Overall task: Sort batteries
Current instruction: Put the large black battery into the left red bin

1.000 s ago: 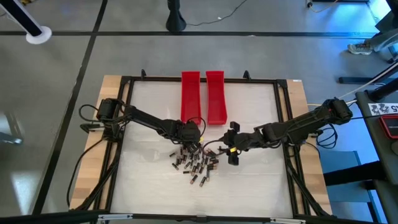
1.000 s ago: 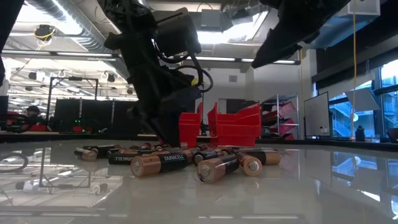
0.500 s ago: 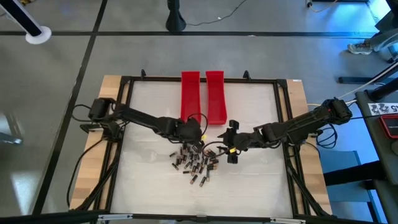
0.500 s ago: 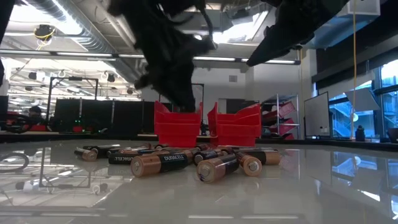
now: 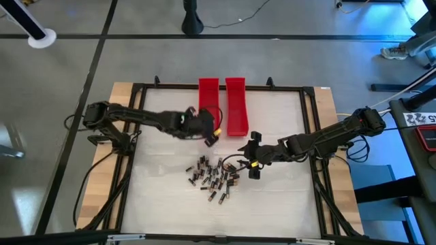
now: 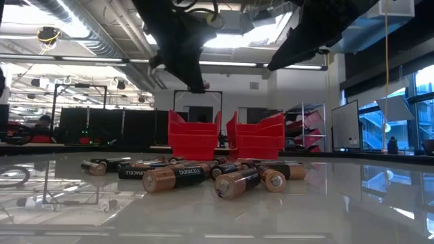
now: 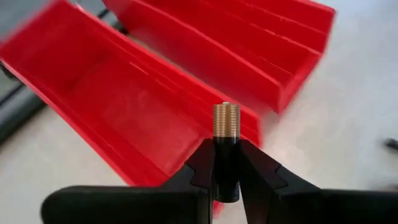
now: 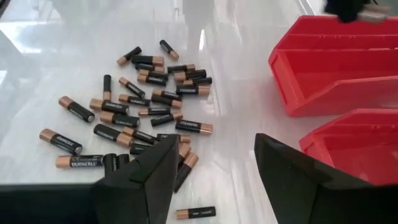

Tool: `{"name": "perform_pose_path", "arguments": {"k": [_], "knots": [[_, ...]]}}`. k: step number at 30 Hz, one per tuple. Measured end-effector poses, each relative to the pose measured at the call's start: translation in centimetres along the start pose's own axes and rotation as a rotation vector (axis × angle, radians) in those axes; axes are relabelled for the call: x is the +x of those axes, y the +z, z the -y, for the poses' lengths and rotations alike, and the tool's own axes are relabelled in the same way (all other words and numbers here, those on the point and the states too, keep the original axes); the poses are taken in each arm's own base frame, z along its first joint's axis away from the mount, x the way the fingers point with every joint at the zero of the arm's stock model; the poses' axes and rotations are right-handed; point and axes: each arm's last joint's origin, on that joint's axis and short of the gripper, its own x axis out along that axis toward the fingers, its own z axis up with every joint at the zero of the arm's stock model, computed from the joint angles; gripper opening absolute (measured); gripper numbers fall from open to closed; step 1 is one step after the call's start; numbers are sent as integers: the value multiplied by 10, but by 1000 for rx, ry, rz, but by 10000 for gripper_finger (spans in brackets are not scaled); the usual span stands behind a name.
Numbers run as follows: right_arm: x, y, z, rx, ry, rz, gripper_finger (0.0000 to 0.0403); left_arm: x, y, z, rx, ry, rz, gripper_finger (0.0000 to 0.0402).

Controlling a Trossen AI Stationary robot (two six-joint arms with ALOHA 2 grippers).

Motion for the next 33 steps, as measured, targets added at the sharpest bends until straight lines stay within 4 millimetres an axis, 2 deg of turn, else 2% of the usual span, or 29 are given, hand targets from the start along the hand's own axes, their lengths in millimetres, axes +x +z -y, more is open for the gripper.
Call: {"name": "perform_pose_path", "arguments": {"k": [8,13,20,23,26,30,33], "knots": [[0,1,1,-5,-12,6,214,3,13,-29,132,-39,-27,35],[-4,-1,4,-39,-71,-6,214,12,20,-54,121,-41,-58,35],[-17,-6,12,-36,-167,5,214,20,35,-84,120,-232,-36,35],[-26,-14,19,-25,-259,39,214,16,41,-96,88,-285,-7,35],[-39,-18,26,4,-333,130,214,13,38,-101,59,-293,26,37],[-58,-23,34,8,-324,252,214,8,36,-104,13,-316,71,37],[-70,-24,38,24,-324,313,214,12,37,-114,-103,-301,84,37]]}}
